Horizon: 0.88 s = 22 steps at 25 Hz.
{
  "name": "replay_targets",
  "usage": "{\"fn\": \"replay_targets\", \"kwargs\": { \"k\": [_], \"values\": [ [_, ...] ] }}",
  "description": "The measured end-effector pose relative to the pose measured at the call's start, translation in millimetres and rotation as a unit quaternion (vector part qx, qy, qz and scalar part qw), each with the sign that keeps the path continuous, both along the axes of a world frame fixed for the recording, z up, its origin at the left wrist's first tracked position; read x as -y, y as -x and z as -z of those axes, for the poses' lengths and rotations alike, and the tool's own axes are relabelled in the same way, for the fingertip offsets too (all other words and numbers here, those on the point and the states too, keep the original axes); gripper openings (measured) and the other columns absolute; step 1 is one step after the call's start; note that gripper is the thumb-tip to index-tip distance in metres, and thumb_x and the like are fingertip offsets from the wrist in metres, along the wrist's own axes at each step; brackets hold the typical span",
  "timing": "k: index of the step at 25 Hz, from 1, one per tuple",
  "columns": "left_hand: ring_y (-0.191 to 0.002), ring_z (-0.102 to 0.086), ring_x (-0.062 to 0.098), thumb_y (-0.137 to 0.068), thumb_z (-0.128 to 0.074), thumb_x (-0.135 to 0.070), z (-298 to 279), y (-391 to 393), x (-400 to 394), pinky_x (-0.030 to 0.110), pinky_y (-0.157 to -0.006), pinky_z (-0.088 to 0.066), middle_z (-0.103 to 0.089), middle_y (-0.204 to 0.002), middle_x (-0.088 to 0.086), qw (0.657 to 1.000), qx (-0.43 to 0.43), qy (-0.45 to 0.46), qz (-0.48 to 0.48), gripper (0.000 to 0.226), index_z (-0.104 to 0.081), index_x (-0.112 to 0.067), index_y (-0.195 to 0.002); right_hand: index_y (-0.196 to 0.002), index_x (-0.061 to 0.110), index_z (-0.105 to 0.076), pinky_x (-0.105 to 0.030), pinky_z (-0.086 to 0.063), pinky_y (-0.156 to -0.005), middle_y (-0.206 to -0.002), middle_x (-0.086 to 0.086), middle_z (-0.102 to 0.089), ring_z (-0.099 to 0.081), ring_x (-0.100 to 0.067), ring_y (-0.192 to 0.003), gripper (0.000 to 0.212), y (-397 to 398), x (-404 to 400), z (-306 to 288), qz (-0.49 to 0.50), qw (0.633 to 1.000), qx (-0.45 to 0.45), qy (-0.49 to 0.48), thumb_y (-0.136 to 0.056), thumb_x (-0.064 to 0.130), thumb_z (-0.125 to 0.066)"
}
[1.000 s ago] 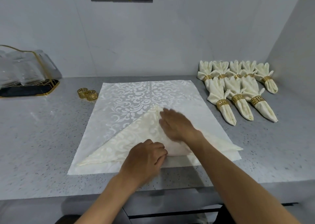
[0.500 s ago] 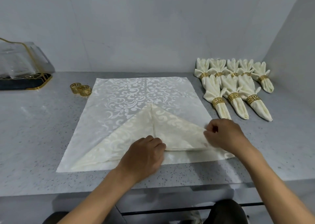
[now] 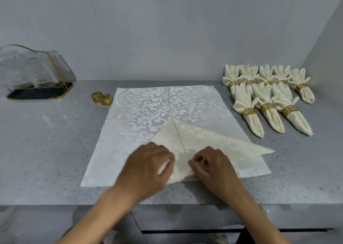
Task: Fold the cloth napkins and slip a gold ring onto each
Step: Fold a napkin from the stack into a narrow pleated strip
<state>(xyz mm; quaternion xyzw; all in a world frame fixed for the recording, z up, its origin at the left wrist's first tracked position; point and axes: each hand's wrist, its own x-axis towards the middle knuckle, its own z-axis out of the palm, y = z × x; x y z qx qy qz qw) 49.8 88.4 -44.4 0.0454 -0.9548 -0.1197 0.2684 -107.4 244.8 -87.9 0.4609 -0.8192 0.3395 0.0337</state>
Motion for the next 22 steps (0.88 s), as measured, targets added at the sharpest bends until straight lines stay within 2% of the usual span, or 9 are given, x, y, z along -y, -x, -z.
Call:
{"fn": "replay_targets", "kwargs": {
  "k": [2, 7, 11, 13, 15, 17, 19, 21, 22],
  "values": [
    [-0.089, -0.061, 0.012, -0.094, -0.046, -0.04, -3, -11, 41, 0.029, -0.074, -0.05, -0.07, -0.097, -0.014, 0.998, 0.038, 0.031, -0.032, 0.03, -0.072, -0.026, -0.099, -0.083, 0.024, -0.065, -0.032, -0.044, -0.07, -0.086, 0.01, -0.057, -0.051, -0.014, -0.078, 0.026, -6, 5, 1, 0.035, 0.998, -0.04, -0.044, -0.085, 0.05, -0.061],
    [-0.106, -0.053, -0.001, -0.099, -0.037, -0.052, 9, -12, 81, 0.021, -0.091, -0.046, -0.067, -0.112, -0.022, 0.983, 0.161, -0.029, 0.083, 0.043, -0.071, -0.03, -0.113, -0.093, 0.024, -0.066, -0.032, -0.043, -0.07, -0.091, 0.01, -0.058, -0.049, -0.016, -0.082, 0.021, -16, 5, 8, 0.028, 0.991, -0.121, -0.039, -0.084, 0.04, -0.056],
    [-0.109, -0.052, -0.005, -0.096, -0.059, -0.024, 18, -15, 98, 0.023, -0.091, -0.048, -0.066, -0.109, -0.021, 0.983, 0.149, -0.086, 0.065, 0.023, -0.071, -0.037, -0.111, -0.089, 0.022, -0.065, -0.03, -0.042, -0.068, -0.094, 0.01, -0.056, -0.046, -0.014, -0.08, 0.011, -17, 3, 9, -0.011, 0.991, -0.132, -0.013, -0.089, 0.027, -0.056],
    [-0.115, -0.052, 0.0, -0.092, -0.062, -0.007, 19, -17, 107, 0.028, -0.092, -0.051, -0.063, -0.114, -0.022, 0.97, 0.187, -0.137, 0.067, 0.04, -0.07, -0.043, -0.108, -0.088, 0.02, -0.066, -0.031, -0.042, -0.069, -0.094, 0.008, -0.058, -0.047, -0.016, -0.081, 0.008, -18, 4, 7, -0.036, 0.984, -0.173, -0.016, -0.089, 0.019, -0.058],
    [-0.122, -0.047, 0.002, -0.089, -0.061, -0.007, 10, -15, 112, 0.027, -0.095, -0.049, -0.056, -0.126, -0.03, 0.948, 0.266, -0.141, 0.103, 0.044, -0.068, -0.047, -0.108, -0.089, 0.021, -0.067, -0.031, -0.041, -0.069, -0.092, 0.007, -0.059, -0.047, -0.017, -0.08, 0.01, -18, 5, 6, -0.07, 0.972, -0.221, -0.049, -0.088, 0.013, -0.061],
    [-0.123, -0.044, -0.002, -0.089, -0.062, -0.012, -3, -9, 112, 0.02, -0.097, -0.045, -0.053, -0.128, -0.035, 0.928, 0.325, -0.14, 0.114, 0.04, -0.067, -0.047, -0.109, -0.084, 0.023, -0.067, -0.028, -0.04, -0.068, -0.087, 0.011, -0.059, -0.045, -0.014, -0.078, 0.012, -18, 6, 3, -0.08, 0.974, -0.204, -0.065, -0.088, 0.018, -0.058],
    [-0.112, -0.055, -0.006, -0.09, -0.06, -0.009, -11, -2, 112, 0.016, -0.094, -0.046, -0.065, -0.117, -0.025, 0.912, 0.333, -0.216, 0.102, 0.033, -0.073, -0.036, -0.104, -0.084, 0.026, -0.071, -0.022, -0.038, -0.07, -0.086, 0.016, -0.057, -0.044, -0.01, -0.08, 0.021, -21, 6, -6, -0.064, 0.99, -0.108, -0.063, -0.086, 0.029, -0.05],
    [-0.075, -0.063, 0.004, -0.085, -0.063, -0.02, -14, 7, 105, 0.026, -0.071, -0.05, -0.071, -0.084, -0.006, 0.908, 0.286, -0.299, 0.065, 0.011, -0.072, -0.015, -0.083, -0.081, 0.026, -0.072, -0.019, -0.037, -0.068, -0.083, 0.013, -0.054, -0.044, -0.006, -0.08, 0.034, -23, 5, -17, -0.048, 0.995, 0.006, -0.087, -0.087, 0.046, -0.045],
    [-0.059, -0.053, 0.01, -0.084, -0.065, -0.028, -13, 13, 101, 0.03, -0.06, -0.044, -0.061, -0.067, 0.001, 0.909, 0.259, -0.326, 0.027, 0.023, -0.063, -0.01, -0.071, -0.074, 0.021, -0.069, -0.022, -0.036, -0.064, -0.077, 0.009, -0.053, -0.044, -0.007, -0.074, 0.046, -23, 5, -23, -0.054, 0.992, 0.054, -0.099, -0.088, 0.056, -0.043]
  ]
}}
